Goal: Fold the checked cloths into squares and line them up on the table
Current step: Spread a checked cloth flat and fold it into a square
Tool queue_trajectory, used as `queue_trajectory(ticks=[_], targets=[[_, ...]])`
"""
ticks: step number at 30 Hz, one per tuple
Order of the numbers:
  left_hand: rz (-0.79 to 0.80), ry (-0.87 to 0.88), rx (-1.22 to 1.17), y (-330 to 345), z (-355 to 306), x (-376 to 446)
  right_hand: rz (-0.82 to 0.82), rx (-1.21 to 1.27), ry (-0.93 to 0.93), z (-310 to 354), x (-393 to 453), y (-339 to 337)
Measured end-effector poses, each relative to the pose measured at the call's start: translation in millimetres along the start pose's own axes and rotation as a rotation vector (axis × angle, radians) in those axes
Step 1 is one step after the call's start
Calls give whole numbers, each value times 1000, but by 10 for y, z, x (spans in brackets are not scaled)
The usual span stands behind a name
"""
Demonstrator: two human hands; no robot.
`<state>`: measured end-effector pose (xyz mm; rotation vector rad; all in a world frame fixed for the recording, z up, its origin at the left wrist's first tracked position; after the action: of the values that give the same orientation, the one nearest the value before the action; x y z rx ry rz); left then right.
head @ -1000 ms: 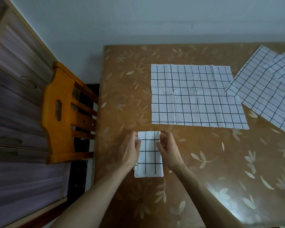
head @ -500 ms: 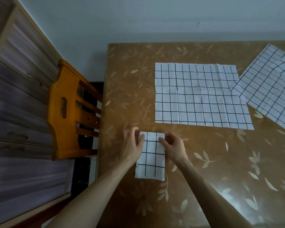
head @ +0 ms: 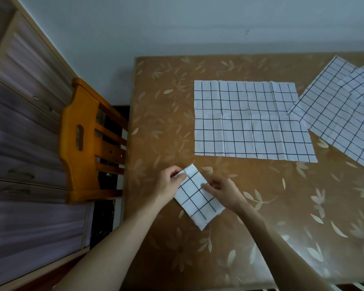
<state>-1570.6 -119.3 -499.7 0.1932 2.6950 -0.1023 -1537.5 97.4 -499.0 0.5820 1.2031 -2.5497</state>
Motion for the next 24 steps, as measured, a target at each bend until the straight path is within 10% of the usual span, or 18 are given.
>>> queue_trajectory(ticks=[9,16,24], targets=[[55,-113,18,-77,9,-82,99,50,6,-126,-69,-137],[-46,-182,-106,-107,11,-275,-109,617,329,-238,-404,-65],[-158,-63,79,-42,181,-491,-331,319,287,-185,-640,170]])
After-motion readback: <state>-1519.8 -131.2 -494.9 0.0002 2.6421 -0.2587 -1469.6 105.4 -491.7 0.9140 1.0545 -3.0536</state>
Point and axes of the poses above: each hand's wrist, its own x-axis towards the middle knuckle, its own y-axis out of the palm, z = x × y, the point moved 1 cm from there along x, towards the middle knuckle, and after that the axes turned 15 degrees about -x, right-handed, at the moved point
